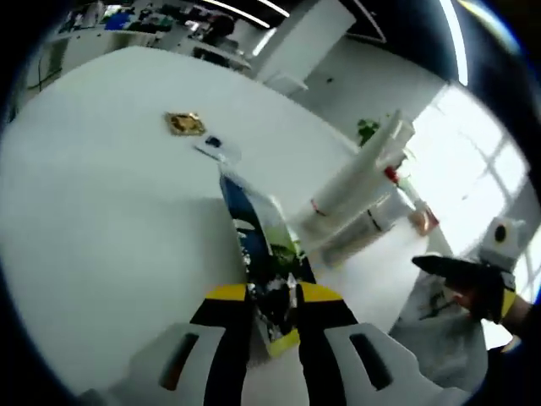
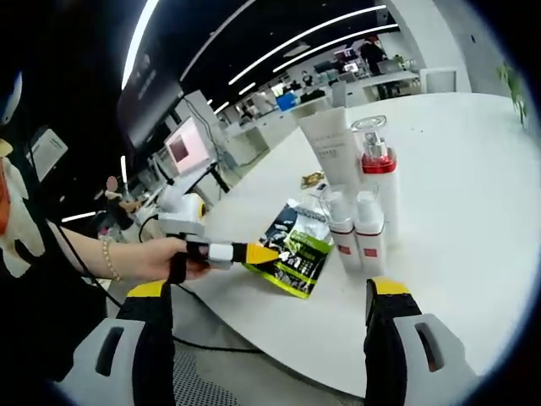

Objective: Arrange the skincare products in the storage area until every visible bottle or jar stands upright without overlapping.

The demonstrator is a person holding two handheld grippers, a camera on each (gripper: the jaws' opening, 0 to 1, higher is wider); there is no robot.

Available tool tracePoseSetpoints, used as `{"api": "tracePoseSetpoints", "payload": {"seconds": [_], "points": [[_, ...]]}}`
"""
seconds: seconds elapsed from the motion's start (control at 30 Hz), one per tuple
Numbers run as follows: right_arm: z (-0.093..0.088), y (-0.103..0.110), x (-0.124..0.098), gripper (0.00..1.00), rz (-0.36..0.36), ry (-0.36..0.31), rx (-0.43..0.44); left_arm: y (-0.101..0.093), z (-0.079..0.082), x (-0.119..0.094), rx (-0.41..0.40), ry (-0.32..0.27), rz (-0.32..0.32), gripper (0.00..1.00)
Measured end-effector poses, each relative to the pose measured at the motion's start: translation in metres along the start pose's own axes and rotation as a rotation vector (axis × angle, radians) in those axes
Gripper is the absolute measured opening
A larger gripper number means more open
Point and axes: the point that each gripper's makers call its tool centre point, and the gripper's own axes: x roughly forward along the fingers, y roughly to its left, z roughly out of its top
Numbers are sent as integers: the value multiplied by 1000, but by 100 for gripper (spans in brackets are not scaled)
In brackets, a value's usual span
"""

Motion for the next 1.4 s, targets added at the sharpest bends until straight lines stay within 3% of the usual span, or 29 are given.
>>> {"api": "tracePoseSetpoints", "payload": {"seconds": [0.3, 0.73, 0.83, 1.17, 1.3, 1.4], "points": [[-2, 1, 1, 93, 4, 10, -2, -8, -6, 1, 22, 22, 16, 25], [-2, 0, 1, 92, 1, 7, 3, -3, -10, 2, 169, 74, 63, 35], [-2, 0, 1, 93, 0, 10, 1, -2, -10, 2, 151, 70, 61, 38], [-3, 1, 1, 93, -1, 13, 1, 1, -7, 0, 221, 76, 81, 39], [-3, 1, 1, 93, -1, 15, 0, -4, -1, 4, 445, 97, 79, 42], [-4, 1, 2, 93, 0, 19, -1, -6, 5, 13, 660, 113, 79, 45]]}}
